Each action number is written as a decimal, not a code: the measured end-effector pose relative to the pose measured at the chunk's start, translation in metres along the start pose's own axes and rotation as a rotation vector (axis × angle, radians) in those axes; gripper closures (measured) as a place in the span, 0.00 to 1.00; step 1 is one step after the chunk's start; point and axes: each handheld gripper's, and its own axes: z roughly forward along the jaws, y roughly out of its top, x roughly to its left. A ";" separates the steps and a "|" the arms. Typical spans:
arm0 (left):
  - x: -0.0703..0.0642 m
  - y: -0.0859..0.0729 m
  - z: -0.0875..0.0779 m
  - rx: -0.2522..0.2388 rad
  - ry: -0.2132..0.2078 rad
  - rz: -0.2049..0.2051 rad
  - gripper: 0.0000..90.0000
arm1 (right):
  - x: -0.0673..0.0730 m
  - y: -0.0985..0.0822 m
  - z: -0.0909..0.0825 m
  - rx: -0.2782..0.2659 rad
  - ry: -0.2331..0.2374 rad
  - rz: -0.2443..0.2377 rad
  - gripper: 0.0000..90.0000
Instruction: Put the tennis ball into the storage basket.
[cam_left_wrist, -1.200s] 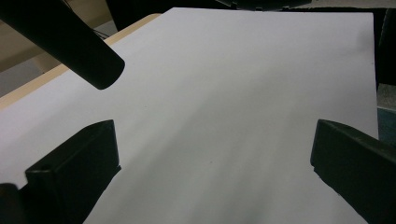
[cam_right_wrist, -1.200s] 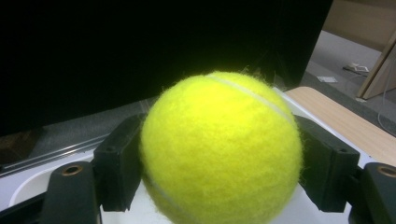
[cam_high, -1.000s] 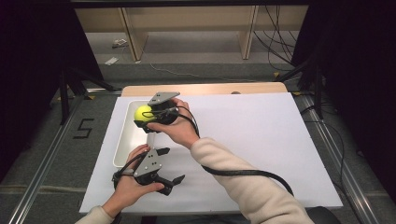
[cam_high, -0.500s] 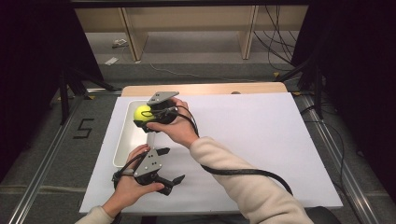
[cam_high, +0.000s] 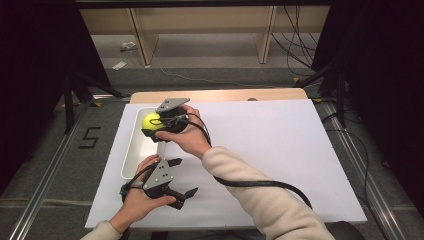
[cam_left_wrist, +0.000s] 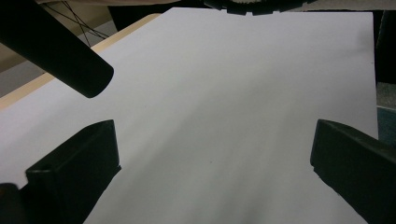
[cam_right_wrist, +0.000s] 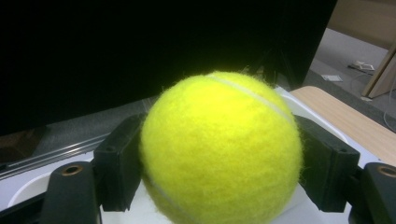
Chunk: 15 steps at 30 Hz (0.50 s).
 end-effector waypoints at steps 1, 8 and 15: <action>0.000 0.000 0.000 0.000 0.000 0.000 0.01 | 0.000 0.000 0.000 0.001 0.000 0.002 0.29; 0.000 0.000 0.000 0.001 0.001 0.001 0.01 | 0.000 0.000 0.002 0.004 0.002 0.003 0.29; 0.000 0.000 0.000 0.001 0.001 0.001 0.01 | 0.000 0.001 0.004 0.003 0.003 0.001 0.29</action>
